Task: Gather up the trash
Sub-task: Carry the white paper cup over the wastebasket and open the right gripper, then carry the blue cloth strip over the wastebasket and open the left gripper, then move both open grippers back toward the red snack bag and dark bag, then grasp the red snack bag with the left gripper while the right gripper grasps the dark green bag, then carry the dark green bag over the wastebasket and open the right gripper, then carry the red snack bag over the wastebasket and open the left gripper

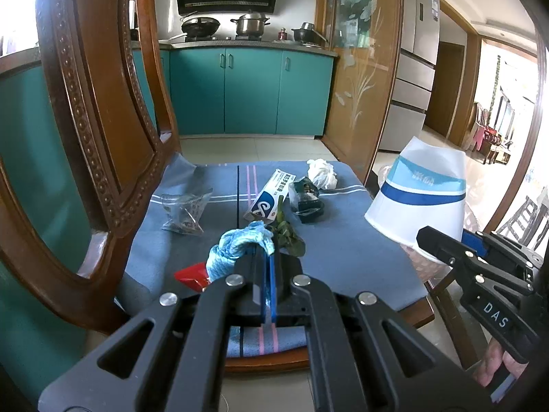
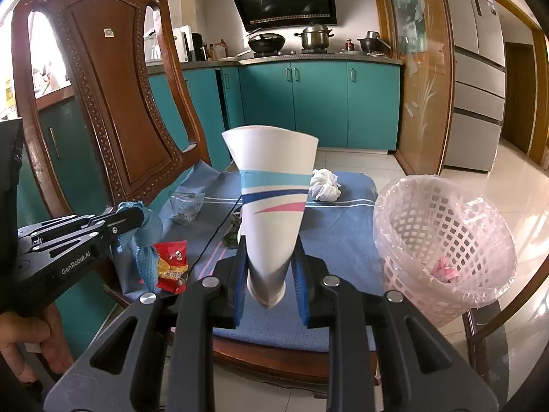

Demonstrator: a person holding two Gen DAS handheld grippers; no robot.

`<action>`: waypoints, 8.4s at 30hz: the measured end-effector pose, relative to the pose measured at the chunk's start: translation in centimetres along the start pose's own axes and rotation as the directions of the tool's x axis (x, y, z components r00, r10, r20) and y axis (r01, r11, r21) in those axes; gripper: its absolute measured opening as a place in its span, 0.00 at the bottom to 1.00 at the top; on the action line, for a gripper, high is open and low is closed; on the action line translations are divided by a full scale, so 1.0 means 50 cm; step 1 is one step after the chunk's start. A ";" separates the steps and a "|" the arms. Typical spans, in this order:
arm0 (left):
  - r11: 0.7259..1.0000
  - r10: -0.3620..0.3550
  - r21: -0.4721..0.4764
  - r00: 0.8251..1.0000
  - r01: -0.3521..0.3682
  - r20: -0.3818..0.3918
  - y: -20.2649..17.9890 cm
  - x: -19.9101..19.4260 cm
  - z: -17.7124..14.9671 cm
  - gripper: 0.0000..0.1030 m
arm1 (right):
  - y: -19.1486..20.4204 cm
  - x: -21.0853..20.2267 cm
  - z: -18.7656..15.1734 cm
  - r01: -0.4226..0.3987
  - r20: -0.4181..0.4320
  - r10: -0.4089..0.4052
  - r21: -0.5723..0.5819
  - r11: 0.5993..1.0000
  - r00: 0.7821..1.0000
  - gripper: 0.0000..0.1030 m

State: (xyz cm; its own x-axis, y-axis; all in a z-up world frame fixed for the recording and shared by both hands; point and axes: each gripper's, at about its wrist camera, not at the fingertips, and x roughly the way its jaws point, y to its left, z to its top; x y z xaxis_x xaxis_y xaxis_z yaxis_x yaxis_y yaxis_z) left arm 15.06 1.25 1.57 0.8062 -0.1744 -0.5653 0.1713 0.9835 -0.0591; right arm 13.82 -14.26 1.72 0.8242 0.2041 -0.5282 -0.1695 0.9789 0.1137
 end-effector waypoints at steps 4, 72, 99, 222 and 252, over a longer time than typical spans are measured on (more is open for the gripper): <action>1.000 0.000 0.001 1.000 0.000 -0.002 0.000 0.000 0.000 0.02 | 0.002 0.001 0.000 -0.001 -0.001 0.001 0.001 1.000 1.000 0.24; 0.931 -0.281 0.200 0.949 0.305 -0.141 -0.503 0.240 0.157 0.71 | -0.437 -0.171 -0.021 0.233 0.282 -0.475 0.601 0.765 0.834 0.86; 0.995 0.103 0.001 0.994 -0.103 -0.020 0.011 -0.026 -0.047 0.93 | -0.082 -0.070 -0.021 0.144 0.170 -0.164 0.124 0.982 0.972 0.86; 0.996 0.081 -0.033 0.996 -0.082 -0.034 0.046 0.025 -0.015 0.29 | -0.032 0.010 -0.009 -0.014 -0.007 0.014 -0.012 1.000 1.000 0.30; 0.940 -0.300 0.139 0.949 0.312 -0.100 -0.380 0.188 0.154 0.32 | -0.392 -0.182 -0.009 0.147 0.397 -0.462 0.612 0.777 0.793 0.91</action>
State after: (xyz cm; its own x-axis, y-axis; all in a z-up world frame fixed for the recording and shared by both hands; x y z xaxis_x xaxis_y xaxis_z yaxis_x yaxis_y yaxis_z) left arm 23.75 -19.45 3.70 0.6569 -0.4555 -0.6008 0.4913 0.8630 -0.1172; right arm 9.41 -35.30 3.93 0.9463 -0.2923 -0.1379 0.3201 0.7881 0.5259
